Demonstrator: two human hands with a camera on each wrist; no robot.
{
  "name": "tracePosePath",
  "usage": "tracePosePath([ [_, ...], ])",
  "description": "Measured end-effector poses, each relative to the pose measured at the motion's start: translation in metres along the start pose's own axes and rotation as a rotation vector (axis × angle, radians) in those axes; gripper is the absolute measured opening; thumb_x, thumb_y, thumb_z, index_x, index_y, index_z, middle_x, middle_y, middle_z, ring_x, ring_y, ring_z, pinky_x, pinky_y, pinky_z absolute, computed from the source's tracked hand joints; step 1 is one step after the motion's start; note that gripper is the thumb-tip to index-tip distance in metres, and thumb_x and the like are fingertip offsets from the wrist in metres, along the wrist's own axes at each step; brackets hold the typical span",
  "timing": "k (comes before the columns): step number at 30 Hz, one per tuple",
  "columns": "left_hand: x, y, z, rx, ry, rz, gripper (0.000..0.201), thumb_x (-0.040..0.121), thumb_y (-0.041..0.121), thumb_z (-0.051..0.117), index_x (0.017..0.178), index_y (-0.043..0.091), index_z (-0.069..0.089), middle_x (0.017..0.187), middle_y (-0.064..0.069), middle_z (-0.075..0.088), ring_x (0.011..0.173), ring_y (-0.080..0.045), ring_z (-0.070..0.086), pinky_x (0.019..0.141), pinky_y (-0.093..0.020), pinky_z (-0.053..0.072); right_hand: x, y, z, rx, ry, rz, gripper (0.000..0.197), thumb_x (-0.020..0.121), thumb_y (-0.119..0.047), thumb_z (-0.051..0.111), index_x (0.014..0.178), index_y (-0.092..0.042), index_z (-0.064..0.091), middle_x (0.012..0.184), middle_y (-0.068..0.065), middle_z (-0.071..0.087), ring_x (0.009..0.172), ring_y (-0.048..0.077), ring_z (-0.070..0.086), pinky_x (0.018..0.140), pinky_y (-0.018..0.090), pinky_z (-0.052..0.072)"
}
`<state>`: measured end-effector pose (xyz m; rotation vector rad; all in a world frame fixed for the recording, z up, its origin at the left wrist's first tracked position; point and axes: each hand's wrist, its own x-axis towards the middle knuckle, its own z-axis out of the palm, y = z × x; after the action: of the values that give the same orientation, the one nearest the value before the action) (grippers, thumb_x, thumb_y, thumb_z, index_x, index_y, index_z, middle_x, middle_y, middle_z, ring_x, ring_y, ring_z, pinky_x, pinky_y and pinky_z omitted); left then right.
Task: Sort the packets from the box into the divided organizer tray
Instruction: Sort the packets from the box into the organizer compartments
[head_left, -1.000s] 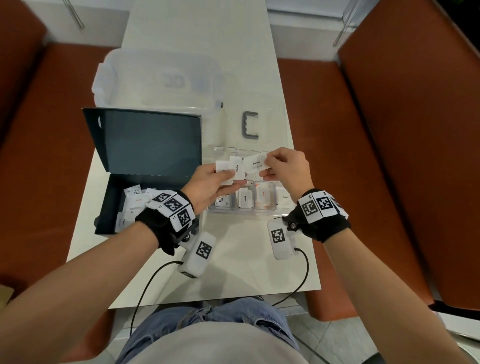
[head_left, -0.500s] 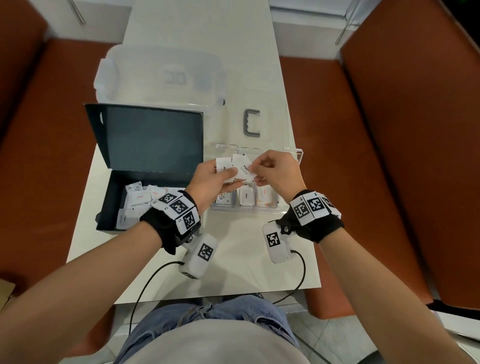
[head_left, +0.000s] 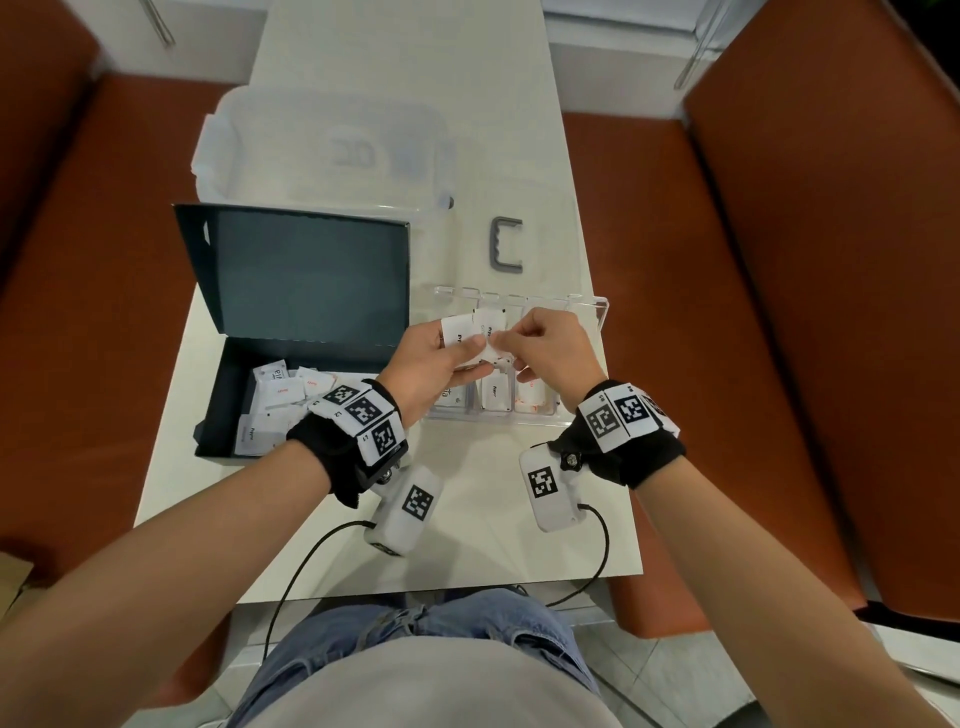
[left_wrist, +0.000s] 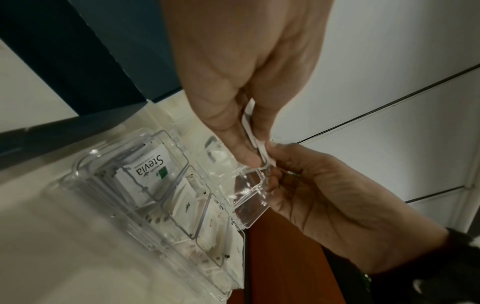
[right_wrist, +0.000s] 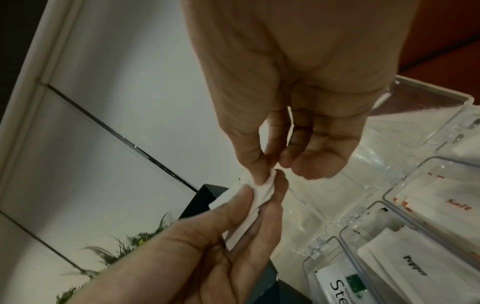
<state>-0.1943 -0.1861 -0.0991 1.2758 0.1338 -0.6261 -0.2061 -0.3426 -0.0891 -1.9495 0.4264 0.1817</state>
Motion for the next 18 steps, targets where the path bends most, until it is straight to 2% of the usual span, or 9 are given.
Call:
tracePosePath([
  [4, -0.001, 0.001, 0.000, -0.010, -0.023, -0.041, 0.033, 0.094, 0.005, 0.058, 0.126, -0.001, 0.056, 0.120, -0.017, 0.066, 0.108, -0.027, 0.066, 0.087, -0.033, 0.057, 0.004, -0.003, -0.003, 0.108, -0.023, 0.049, 0.015, 0.081, -0.019, 0.075, 0.088, -0.012, 0.064, 0.072, 0.002, 0.066, 0.057, 0.012, 0.060, 0.053, 0.024, 0.051],
  [8, -0.002, 0.004, 0.001, -0.009, -0.074, -0.095, 0.034, 0.099, 0.018, 0.051, 0.125, -0.002, 0.056, 0.125, -0.017, 0.064, 0.107, -0.026, 0.067, 0.085, -0.030, 0.058, 0.006, -0.004, -0.011, 0.084, 0.005, -0.006, 0.011, 0.081, -0.014, 0.075, 0.086, -0.011, 0.065, 0.073, 0.003, 0.064, 0.061, 0.013, 0.059, 0.057, 0.023, 0.050],
  [12, -0.001, 0.009, 0.003, -0.061, -0.078, -0.193, 0.044, 0.099, 0.032, 0.050, 0.123, -0.004, 0.057, 0.122, -0.018, 0.063, 0.112, -0.028, 0.064, 0.088, -0.033, 0.057, 0.003, -0.005, -0.012, 0.152, -0.129, -0.019, 0.014, 0.081, -0.007, 0.074, 0.092, -0.004, 0.067, 0.066, 0.003, 0.066, 0.055, 0.009, 0.061, 0.057, 0.021, 0.054],
  [15, -0.002, 0.012, 0.008, -0.090, -0.133, -0.247, 0.031, 0.102, 0.023, 0.046, 0.118, 0.000, 0.060, 0.117, -0.019, 0.067, 0.107, -0.026, 0.067, 0.089, -0.036, 0.056, 0.001, -0.004, -0.006, 0.059, -0.189, -0.077, 0.023, 0.083, -0.007, 0.072, 0.105, -0.008, 0.068, 0.073, 0.012, 0.070, 0.069, 0.021, 0.069, 0.067, 0.029, 0.059],
  [16, -0.003, 0.013, 0.008, -0.100, -0.132, -0.261, 0.029, 0.100, 0.018, 0.044, 0.117, -0.001, 0.059, 0.118, -0.020, 0.067, 0.105, -0.026, 0.068, 0.089, -0.036, 0.056, 0.002, -0.004, -0.005, -0.016, -0.190, -0.104, 0.025, 0.084, -0.009, 0.071, 0.109, -0.010, 0.068, 0.076, 0.012, 0.070, 0.072, 0.022, 0.070, 0.072, 0.030, 0.058],
  [18, -0.004, 0.012, 0.008, -0.127, -0.122, -0.282, 0.031, 0.099, 0.014, 0.040, 0.121, -0.001, 0.056, 0.119, -0.021, 0.065, 0.104, -0.027, 0.068, 0.089, -0.037, 0.056, 0.003, -0.004, -0.005, -0.153, -0.181, -0.152, 0.019, 0.085, -0.014, 0.070, 0.104, -0.015, 0.072, 0.080, 0.006, 0.072, 0.075, 0.018, 0.070, 0.076, 0.028, 0.056],
])
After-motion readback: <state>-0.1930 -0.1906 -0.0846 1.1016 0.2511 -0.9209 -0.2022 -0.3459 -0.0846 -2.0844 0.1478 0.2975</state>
